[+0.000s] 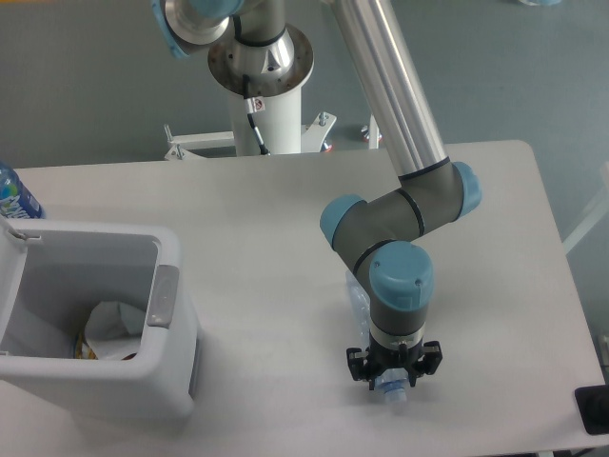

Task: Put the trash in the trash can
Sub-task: 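Lift the bottle by its cap end off the table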

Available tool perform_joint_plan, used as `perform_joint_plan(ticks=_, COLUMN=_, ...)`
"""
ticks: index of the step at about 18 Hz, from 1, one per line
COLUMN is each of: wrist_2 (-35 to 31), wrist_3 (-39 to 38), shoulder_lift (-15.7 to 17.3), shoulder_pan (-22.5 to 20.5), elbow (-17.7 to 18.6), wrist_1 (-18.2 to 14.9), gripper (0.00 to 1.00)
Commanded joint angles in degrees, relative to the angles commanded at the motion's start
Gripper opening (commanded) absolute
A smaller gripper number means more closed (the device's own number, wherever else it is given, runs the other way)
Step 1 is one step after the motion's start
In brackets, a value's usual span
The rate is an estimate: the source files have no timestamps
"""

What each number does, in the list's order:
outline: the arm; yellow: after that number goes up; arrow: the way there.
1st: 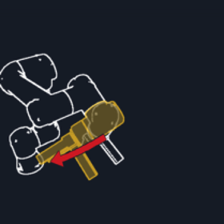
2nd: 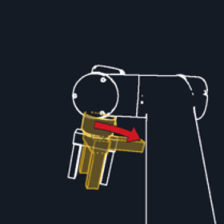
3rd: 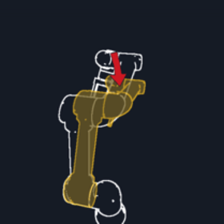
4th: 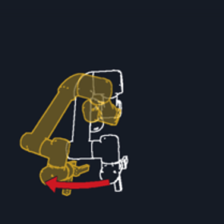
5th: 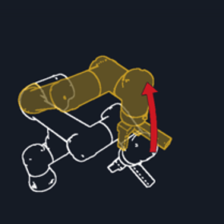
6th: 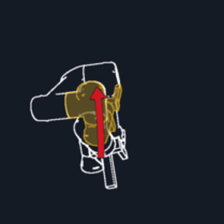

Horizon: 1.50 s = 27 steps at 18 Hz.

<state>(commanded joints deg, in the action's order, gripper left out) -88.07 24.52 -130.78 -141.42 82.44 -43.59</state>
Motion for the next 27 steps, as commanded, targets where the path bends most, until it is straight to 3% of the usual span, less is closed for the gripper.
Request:
perform_joint_plan(ticks=14, wrist_2=0.4, wrist_3=-0.3, shoulder_lift=1.6, shoulder_pan=-0.5, elbow=-4.0, wrist_1=-0.3, gripper=0.47)
perform_joint_plan(ticks=23, wrist_2=10.0, wrist_3=-6.7, shoulder_lift=5.6, shoulder_pan=-2.9, elbow=-9.8, wrist_1=-0.2, gripper=0.47)
perform_joint_plan(ticks=27, wrist_2=15.5, wrist_3=-11.7, shoulder_lift=7.7, shoulder_pan=-4.5, elbow=-12.6, wrist_1=1.6, gripper=0.46)
